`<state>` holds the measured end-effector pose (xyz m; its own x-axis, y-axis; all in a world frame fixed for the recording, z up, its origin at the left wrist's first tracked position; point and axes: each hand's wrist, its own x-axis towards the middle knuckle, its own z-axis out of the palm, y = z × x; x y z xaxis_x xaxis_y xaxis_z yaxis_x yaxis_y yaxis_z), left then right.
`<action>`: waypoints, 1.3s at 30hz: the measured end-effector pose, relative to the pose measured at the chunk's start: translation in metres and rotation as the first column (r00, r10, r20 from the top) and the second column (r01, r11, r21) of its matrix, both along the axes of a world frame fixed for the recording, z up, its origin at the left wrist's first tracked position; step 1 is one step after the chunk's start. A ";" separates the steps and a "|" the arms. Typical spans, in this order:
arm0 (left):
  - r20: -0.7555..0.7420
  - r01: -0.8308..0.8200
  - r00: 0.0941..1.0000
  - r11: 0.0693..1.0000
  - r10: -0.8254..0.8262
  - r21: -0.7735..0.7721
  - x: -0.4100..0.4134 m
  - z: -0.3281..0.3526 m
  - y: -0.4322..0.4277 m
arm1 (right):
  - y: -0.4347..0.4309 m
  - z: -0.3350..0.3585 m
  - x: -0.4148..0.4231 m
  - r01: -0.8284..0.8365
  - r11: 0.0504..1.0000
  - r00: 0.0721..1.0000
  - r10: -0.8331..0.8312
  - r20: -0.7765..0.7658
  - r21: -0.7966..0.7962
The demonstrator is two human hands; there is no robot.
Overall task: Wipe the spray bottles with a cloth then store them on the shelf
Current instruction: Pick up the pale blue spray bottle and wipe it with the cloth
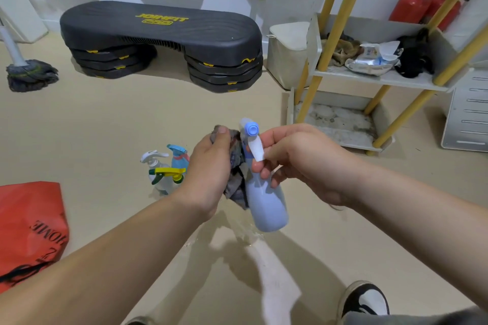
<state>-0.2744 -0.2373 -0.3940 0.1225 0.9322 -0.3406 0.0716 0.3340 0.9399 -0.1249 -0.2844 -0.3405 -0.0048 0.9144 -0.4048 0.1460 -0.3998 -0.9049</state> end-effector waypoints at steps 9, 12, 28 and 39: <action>-0.151 0.050 0.988 0.882 0.024 0.468 -0.002 0.012 -0.022 | 0.000 -0.002 0.002 0.051 0.997 0.995 -0.047 -0.083 0.054; -0.181 0.123 0.983 0.826 -0.026 0.550 -0.001 0.012 -0.030 | 0.001 -0.008 0.000 0.089 0.994 0.995 -0.087 -0.045 0.056; -0.237 -0.025 0.970 0.992 0.054 0.125 -0.007 -0.022 0.002 | -0.001 -0.005 0.011 0.158 0.987 0.987 -0.157 -0.034 0.043; -0.093 0.132 0.990 0.944 -0.108 0.303 0.006 -0.006 -0.021 | 0.001 -0.007 0.010 -0.012 0.964 0.956 -0.067 0.286 0.265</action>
